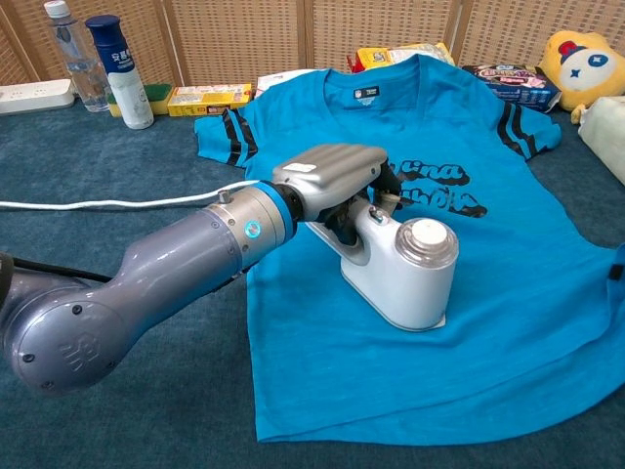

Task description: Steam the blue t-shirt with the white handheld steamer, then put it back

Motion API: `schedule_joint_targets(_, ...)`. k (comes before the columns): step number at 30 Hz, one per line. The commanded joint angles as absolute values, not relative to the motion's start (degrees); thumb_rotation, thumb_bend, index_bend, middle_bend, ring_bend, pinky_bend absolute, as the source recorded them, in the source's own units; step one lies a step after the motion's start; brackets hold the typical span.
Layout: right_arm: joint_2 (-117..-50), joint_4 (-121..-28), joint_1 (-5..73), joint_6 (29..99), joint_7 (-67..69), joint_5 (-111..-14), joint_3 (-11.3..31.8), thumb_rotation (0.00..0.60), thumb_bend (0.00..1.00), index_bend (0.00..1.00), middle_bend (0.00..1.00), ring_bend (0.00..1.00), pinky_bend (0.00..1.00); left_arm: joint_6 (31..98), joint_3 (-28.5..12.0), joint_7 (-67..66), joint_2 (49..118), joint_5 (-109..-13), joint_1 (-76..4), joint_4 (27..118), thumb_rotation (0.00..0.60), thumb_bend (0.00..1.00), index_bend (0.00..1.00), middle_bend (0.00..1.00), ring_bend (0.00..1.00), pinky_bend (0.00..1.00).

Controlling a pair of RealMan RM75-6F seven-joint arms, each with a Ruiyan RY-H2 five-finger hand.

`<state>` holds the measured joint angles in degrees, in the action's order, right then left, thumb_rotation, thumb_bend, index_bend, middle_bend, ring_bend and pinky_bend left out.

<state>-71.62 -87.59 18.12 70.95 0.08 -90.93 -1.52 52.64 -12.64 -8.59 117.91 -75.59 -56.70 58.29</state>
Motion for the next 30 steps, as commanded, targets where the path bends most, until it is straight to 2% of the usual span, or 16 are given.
schedule_joint_targets(1,-71.6,-87.6,18.1,71.0,0.1,-91.0,-1.5,0.6,0.48,0.68,0.61,0.61,0.72,53.1,-11.6,-8.3,117.0,-76.7,-56.0,60.2,0.6,0.4,0.76,0.73,0.66,0.77)
schedule_joint_targets(11,-71.7,-87.7,18.0,71.4,-0.1,-91.2,-1.3,0.6,0.48,0.68,0.61,0.61,0.72,55.0,-7.3,-8.6,111.9,-80.6,-53.3,67.7,0.6,0.39,0.76,0.73,0.66,0.77)
schedule_joint_targets(16,-71.7,-87.7,18.0,71.4,-0.1,-91.1,-1.3,0.6,0.48,0.68,0.61,0.61,0.72,56.1,-6.2,-8.8,110.8,-82.5,-52.5,67.8,0.6,0.39,0.76,0.73,0.66,0.77)
schedule_joint_targets(30,-71.3,-87.8,17.8,71.1,-0.3,-90.4,-1.2,0.6,0.48,0.68,0.61,0.61,0.72,56.2,-9.8,-6.6,114.3,-80.8,-52.9,58.1,0.6,0.39,0.76,0.73,0.66,0.77)
